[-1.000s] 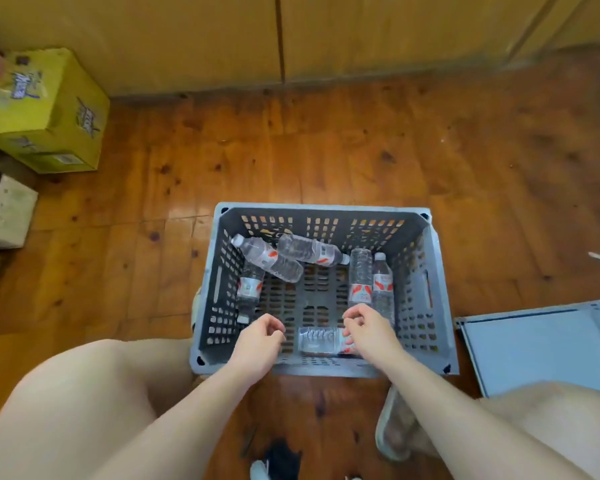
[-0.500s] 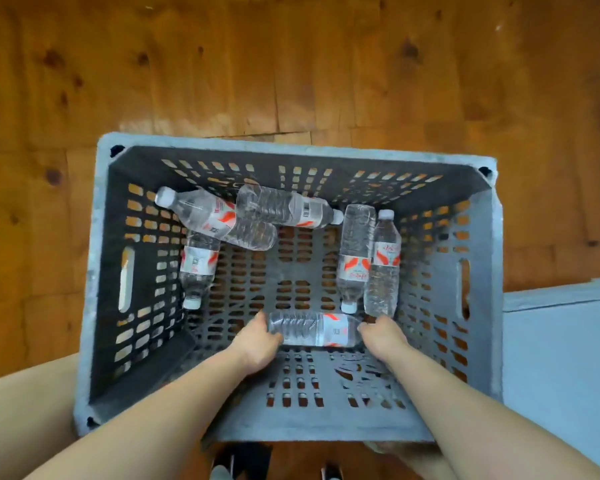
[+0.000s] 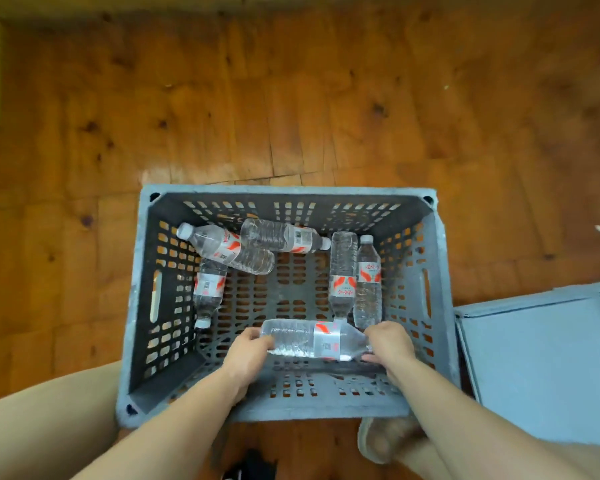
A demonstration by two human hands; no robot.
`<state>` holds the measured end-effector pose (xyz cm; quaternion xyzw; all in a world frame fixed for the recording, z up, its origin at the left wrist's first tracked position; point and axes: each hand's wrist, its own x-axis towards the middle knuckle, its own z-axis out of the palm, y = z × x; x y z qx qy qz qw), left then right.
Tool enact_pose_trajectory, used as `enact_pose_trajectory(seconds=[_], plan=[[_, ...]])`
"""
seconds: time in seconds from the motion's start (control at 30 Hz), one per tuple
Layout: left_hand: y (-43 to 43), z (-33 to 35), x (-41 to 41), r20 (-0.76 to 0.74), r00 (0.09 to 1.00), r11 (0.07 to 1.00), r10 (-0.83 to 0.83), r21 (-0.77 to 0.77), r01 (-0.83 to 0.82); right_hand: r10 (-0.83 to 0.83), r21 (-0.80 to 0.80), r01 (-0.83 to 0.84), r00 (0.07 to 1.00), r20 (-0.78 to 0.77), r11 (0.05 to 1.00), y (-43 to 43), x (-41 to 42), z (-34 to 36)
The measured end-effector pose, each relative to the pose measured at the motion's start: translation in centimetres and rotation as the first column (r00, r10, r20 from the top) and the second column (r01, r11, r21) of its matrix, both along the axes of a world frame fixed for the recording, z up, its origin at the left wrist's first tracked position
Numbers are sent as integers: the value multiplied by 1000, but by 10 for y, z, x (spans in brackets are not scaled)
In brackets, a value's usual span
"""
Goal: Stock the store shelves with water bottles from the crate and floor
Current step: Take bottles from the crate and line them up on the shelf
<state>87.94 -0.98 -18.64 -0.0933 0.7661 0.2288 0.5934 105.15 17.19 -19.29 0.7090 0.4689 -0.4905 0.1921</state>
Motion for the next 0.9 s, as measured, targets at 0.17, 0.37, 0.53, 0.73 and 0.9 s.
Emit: enact_pose_trajectory(seconds=[0.17, 0.37, 0.53, 0.73, 0.9], plan=[[-19, 72, -2, -119, 989, 985, 83, 161, -63, 17, 172, -4, 997, -76, 985, -22, -8, 95], [-67, 164, 17, -245, 954, 951, 170, 296, -94, 187, 316, -91, 939, -288, 944, -68, 14, 198], [-96, 222, 37, -363, 915, 876, 178, 481, 20, -263, 19, 345, 751, -605, 939, -103, 44, 240], [-149, 249, 83, -361, 911, 844, 201, 536, 27, -185, 150, 363, 738, -649, 920, -145, 80, 240], [-178, 258, 97, 130, 837, 666, 531, 547, -508, 73, 333, 220, 727, -683, 917, -170, 90, 266]])
